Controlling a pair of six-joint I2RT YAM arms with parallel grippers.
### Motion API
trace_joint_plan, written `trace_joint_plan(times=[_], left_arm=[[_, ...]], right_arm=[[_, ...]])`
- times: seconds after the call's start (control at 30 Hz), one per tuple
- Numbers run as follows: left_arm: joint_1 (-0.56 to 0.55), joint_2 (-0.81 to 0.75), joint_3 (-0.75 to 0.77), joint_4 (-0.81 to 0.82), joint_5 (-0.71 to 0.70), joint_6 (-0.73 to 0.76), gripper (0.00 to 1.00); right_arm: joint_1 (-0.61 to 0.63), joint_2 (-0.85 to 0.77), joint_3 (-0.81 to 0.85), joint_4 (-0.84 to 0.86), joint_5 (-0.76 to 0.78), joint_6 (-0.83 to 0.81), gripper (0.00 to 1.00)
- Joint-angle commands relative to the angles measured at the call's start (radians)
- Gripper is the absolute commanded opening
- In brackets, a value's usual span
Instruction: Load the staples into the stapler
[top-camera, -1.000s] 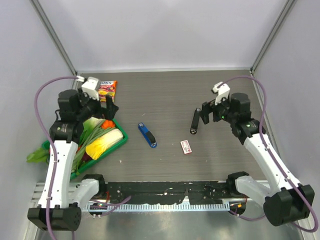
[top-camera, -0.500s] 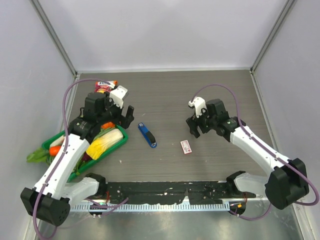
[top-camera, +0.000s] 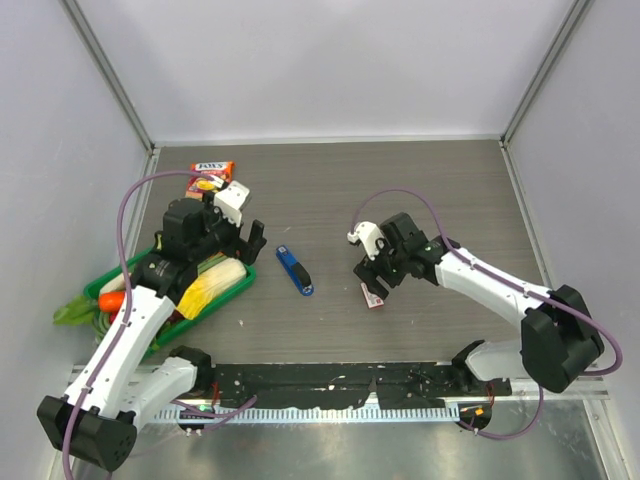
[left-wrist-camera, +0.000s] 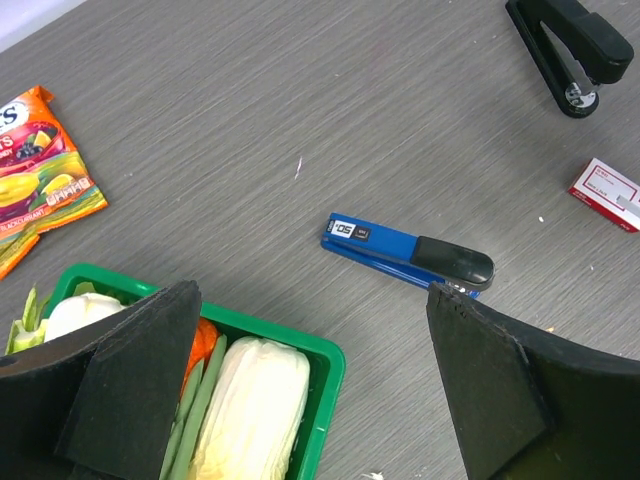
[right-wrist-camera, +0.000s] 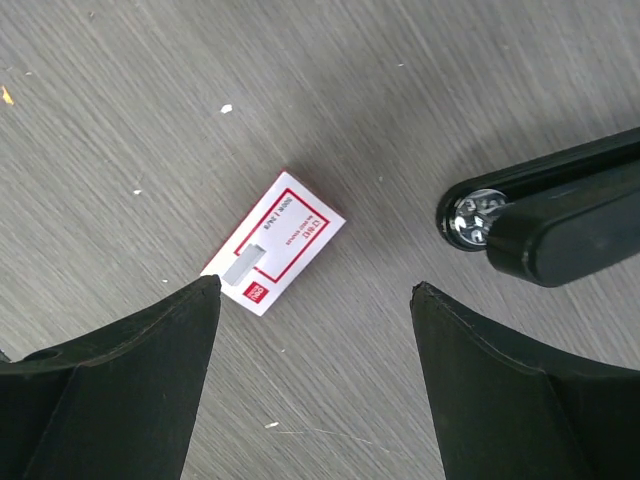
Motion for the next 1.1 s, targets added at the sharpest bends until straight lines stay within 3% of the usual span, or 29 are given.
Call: trace_joint_plan(times=[0.0,0.57,1.07], left_arm=[[-0.004,-0.008,-0.005,0.056,-0.002,-0.001,1.0],[-0.003,-0.014,-0.019,0.054,0.001,-0.005,1.0],[-0.004,-0.003,-0.022,0.06,0.007,-0.002,1.0]], right_arm=[[0.021,0.014,0.001,-0.007,-0.04,-0.019,0.82],[0.041,0.218,0.011,0.046,-0.04,0.072,0.76],[0.041,0.189,0.034,0.006,-0.147,0.09,0.75]])
